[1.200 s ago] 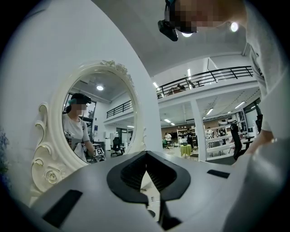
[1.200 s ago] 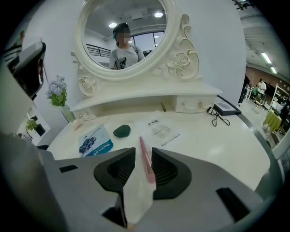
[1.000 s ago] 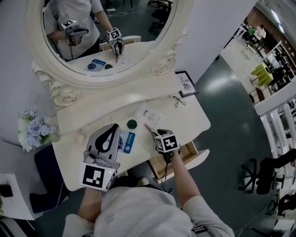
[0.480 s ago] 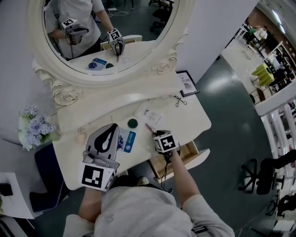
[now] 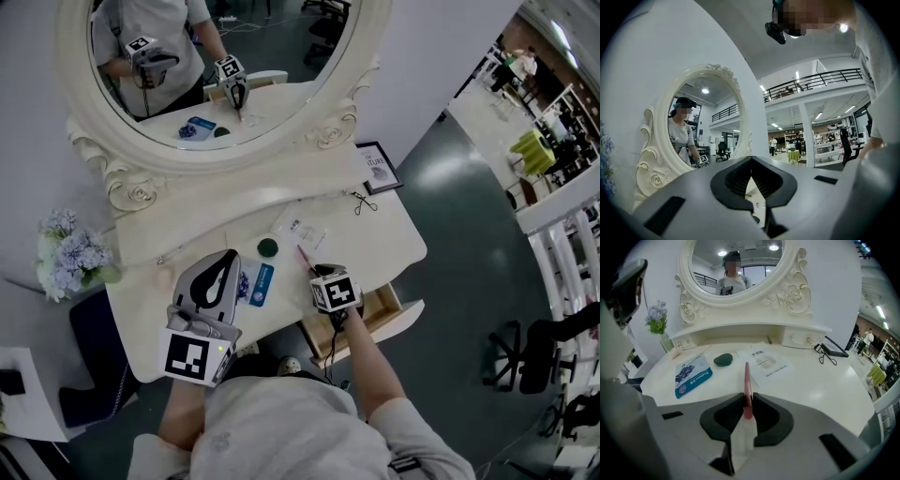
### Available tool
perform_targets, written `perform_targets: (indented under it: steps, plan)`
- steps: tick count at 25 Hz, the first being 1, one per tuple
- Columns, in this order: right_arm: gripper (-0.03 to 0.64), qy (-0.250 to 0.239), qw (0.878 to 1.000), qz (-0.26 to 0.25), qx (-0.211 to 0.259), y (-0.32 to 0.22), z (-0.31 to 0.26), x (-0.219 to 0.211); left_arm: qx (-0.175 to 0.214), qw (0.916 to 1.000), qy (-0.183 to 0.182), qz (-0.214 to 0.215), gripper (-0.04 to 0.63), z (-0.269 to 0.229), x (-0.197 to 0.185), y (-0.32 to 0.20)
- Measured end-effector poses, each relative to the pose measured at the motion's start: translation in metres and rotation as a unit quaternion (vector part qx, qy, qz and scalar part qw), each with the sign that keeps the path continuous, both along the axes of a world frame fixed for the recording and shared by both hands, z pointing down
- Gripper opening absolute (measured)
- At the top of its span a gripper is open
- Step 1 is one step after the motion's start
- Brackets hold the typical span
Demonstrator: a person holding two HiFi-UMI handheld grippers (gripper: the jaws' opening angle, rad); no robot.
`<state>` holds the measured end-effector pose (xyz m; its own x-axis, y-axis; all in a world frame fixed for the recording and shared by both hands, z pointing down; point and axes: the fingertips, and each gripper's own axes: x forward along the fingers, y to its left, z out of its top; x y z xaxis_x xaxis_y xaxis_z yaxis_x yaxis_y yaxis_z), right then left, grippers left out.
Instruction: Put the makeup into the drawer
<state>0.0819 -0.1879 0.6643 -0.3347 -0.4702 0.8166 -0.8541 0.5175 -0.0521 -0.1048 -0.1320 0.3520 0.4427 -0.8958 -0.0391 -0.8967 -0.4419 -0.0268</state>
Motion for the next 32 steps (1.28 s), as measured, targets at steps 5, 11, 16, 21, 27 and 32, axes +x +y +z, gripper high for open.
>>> perform_targets:
  steps: [5,11,16,21,27,32]
  plan:
    - [0.065,-0.058,0.998,0.019,0.015,0.009,-0.016,0.002,0.002,1.0000,0.002,0.004,0.015,-0.001,0.005,0.001]
    - [0.066,-0.122,0.990,0.039,0.051,0.020,-0.044,0.008,-0.014,0.9998,-0.006,0.015,0.015,0.005,0.015,0.006]
    - [0.064,-0.185,0.978,0.045,0.088,0.031,-0.069,0.014,0.000,0.9999,0.000,0.015,0.015,0.000,0.019,0.006]
    - [0.065,-0.217,0.969,0.056,0.107,0.043,-0.085,0.028,-0.005,0.9998,-0.003,0.018,0.015,0.002,0.023,0.008]
    - [0.065,-0.201,0.972,0.039,0.118,0.061,-0.088,0.044,0.006,0.9998,0.004,0.018,0.015,-0.004,0.027,0.010]
    - [0.064,-0.176,0.979,0.035,0.101,0.082,-0.072,0.063,0.007,0.9998,0.003,0.019,0.015,-0.005,0.029,0.013]
